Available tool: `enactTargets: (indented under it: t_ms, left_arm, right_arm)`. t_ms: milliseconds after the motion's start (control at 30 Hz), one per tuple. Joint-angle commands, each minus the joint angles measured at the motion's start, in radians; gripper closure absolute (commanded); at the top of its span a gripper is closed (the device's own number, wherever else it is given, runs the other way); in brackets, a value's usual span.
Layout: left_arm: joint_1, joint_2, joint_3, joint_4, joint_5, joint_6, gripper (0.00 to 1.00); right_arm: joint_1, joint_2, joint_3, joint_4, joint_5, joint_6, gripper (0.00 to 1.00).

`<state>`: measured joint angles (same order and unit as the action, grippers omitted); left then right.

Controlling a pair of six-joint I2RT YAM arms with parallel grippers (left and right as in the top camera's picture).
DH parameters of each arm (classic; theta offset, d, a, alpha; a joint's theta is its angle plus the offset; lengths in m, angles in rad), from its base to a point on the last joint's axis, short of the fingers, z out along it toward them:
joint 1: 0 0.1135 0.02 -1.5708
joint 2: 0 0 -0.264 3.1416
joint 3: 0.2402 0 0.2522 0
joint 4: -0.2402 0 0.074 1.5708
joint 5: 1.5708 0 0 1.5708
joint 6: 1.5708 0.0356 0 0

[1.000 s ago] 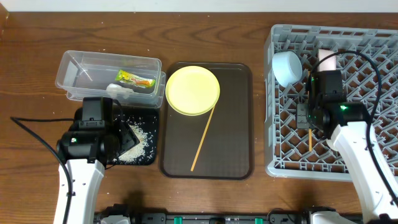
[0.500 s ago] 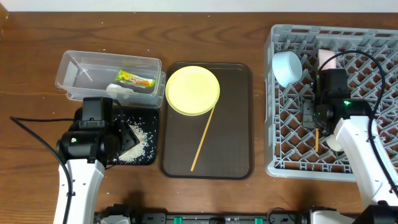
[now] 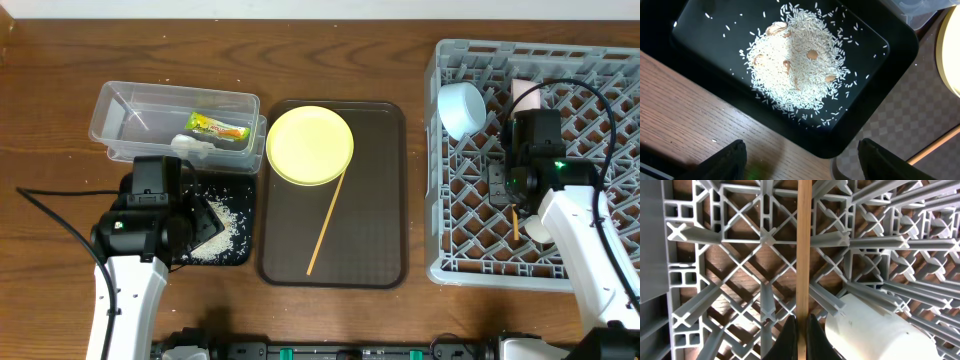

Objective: Sort waste into correct bins and load items into the dishwasher rack
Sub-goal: 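Carry the chopstick with right gripper and stand it in the rack, then return right gripper to the brown tray and grasp the second chopstick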

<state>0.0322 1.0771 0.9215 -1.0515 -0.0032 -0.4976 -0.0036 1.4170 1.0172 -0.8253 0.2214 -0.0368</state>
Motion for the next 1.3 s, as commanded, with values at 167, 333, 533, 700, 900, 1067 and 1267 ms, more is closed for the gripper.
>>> enactTargets:
  t_ms: [167, 333, 533, 700, 900, 1067, 1267]
  left_arm:
    - [0.006, -0.005, -0.007, -0.006, -0.005, -0.005, 0.26]
    - [0.006, -0.005, -0.007, -0.006, -0.005, -0.005, 0.26]
    - [0.006, -0.005, -0.007, -0.006, -0.005, -0.005, 0.26]
    - [0.006, -0.005, -0.007, -0.006, -0.005, -0.005, 0.26]
    - [0.006, -0.005, -0.007, -0.006, -0.005, -0.006, 0.26]
    - [0.006, -0.005, -0.007, -0.006, -0.005, -0.005, 0.26]
    - [0.006, -0.005, -0.007, -0.006, -0.005, -0.005, 0.26]
  right_arm:
    - [-0.005, 0.056, -0.003, 0.002, 0.013, -0.030, 0.70]
    - [-0.005, 0.053, -0.003, 0.003, 0.011, -0.020, 0.44]
    - [-0.002, 0.016, 0.032, 0.002, -0.030, -0.021, 0.39]
    - [0.034, -0.045, 0.114, 0.012, -0.200, -0.020, 0.39]
    - [0.184, -0.072, 0.132, 0.101, -0.521, 0.050, 0.39]
    - [0.332, -0.026, 0.130, 0.106, -0.512, 0.093, 0.40]
    - [0.495, 0.098, 0.130, 0.116, -0.438, 0.208, 0.42]
